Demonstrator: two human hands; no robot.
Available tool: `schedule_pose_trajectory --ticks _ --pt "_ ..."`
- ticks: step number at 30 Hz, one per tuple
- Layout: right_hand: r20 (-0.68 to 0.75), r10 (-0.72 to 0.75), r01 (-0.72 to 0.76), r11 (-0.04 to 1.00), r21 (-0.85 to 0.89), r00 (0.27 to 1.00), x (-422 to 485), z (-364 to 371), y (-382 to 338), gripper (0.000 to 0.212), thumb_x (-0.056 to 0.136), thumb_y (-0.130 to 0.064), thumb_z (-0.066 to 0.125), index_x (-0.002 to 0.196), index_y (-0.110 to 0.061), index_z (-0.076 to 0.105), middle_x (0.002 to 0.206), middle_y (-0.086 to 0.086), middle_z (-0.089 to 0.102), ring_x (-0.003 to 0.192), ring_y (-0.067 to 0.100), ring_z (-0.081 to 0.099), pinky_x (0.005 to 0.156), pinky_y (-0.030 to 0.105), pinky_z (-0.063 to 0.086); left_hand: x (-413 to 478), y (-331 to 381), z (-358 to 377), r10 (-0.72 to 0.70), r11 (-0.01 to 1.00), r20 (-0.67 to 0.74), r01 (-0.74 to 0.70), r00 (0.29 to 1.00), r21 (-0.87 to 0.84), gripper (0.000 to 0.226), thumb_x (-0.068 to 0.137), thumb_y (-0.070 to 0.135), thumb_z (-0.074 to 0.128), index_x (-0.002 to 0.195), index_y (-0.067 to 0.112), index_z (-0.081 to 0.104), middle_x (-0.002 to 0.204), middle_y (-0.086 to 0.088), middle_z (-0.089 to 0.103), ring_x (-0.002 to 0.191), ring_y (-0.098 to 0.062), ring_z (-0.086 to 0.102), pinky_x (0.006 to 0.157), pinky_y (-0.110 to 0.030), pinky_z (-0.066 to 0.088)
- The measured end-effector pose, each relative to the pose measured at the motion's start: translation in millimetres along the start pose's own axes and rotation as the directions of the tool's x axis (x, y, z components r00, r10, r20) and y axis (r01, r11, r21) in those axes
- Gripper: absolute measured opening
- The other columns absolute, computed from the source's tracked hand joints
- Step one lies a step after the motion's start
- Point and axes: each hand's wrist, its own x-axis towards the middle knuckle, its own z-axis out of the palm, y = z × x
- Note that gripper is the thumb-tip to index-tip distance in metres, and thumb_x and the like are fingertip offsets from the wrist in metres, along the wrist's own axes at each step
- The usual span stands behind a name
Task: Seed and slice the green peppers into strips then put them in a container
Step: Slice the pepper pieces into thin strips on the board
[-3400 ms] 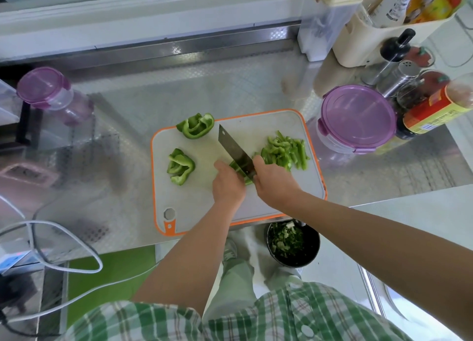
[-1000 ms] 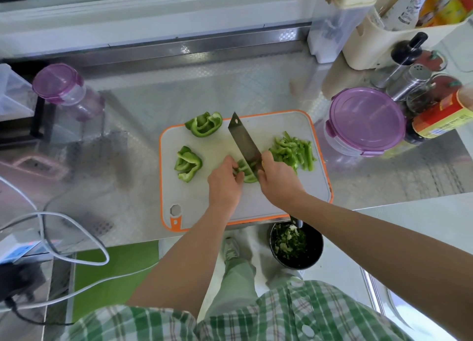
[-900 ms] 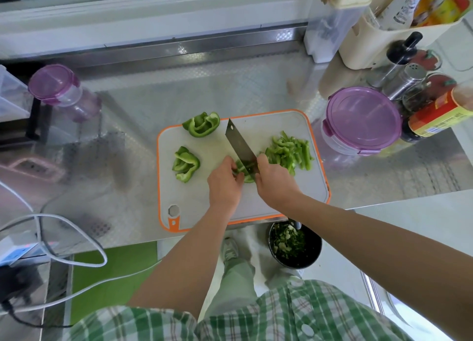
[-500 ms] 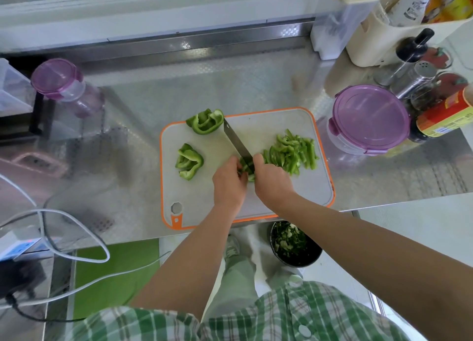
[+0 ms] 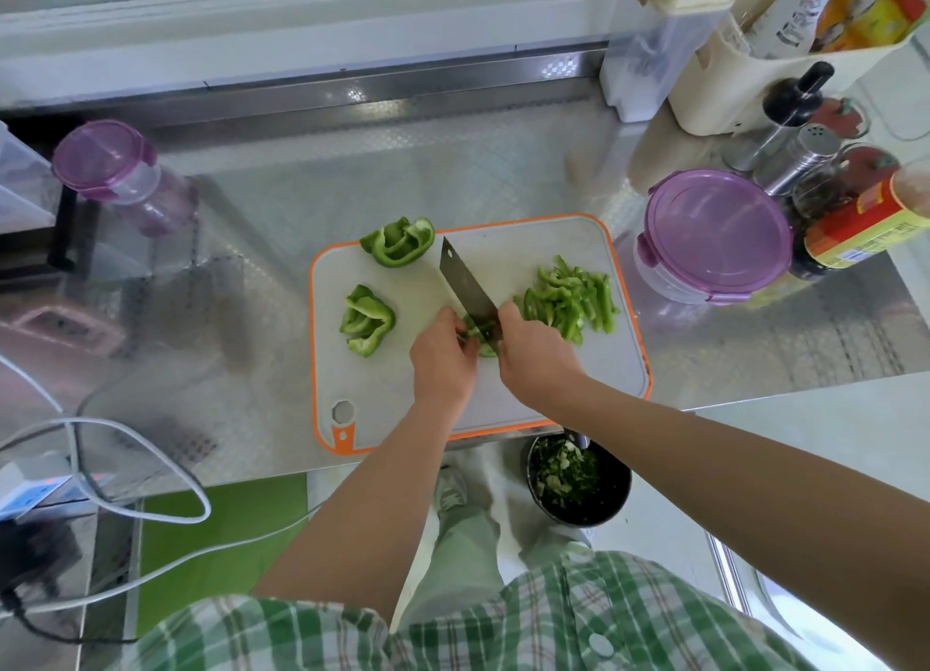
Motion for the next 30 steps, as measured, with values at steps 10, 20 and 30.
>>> schedule_pose_trajectory --ticks 10,20,30 --pt "-0.007 0.019 -0.019 1.000 -0.021 1.000 2.1 0.0 1.9 0.014 0.093 -0.005 0.040 0.100 -0.013 0.031 0.065 0.002 0.045 0.051 0.018 0.042 0.042 0.030 0.026 2.2 3.1 -2.6 -0.001 1.000 -0.014 0.002 1.000 0.017 0.016 0.086 0.009 0.063 0.081 0.015 0.050 0.073 -0.009 0.065 0.067 -0.033 0.064 0.070 -0.046 0.050" --pt "-0.034 0.048 -0.050 0.998 -0.044 0.998 14.0 19.6 2.1 0.019 0.093 -0.005 0.043 0.107 -0.011 0.032 0.067 0.002 0.044 0.061 0.029 0.049 0.046 0.033 0.030 1.3 -2.2 -2.6 -0.017 1.000 0.010 0.017 1.000 0.014 0.018 0.085 0.008 0.063 0.082 0.017 0.048 0.071 -0.009 0.065 0.069 -0.030 0.063 0.066 -0.038 0.047" --pt "-0.067 -0.058 0.063 0.996 0.070 0.996 3.2 6.8 11.6 0.015 0.098 -0.015 0.039 0.110 -0.008 0.034 0.066 0.002 0.044 0.058 0.029 0.047 0.043 0.030 0.024 2.9 -9.4 0.8 -0.021 1.000 -0.001 0.021 1.000 -0.017 0.021 0.087 0.012 0.064 0.083 0.020 0.045 0.076 -0.009 0.068 0.071 -0.032 0.065 0.070 -0.047 0.052"
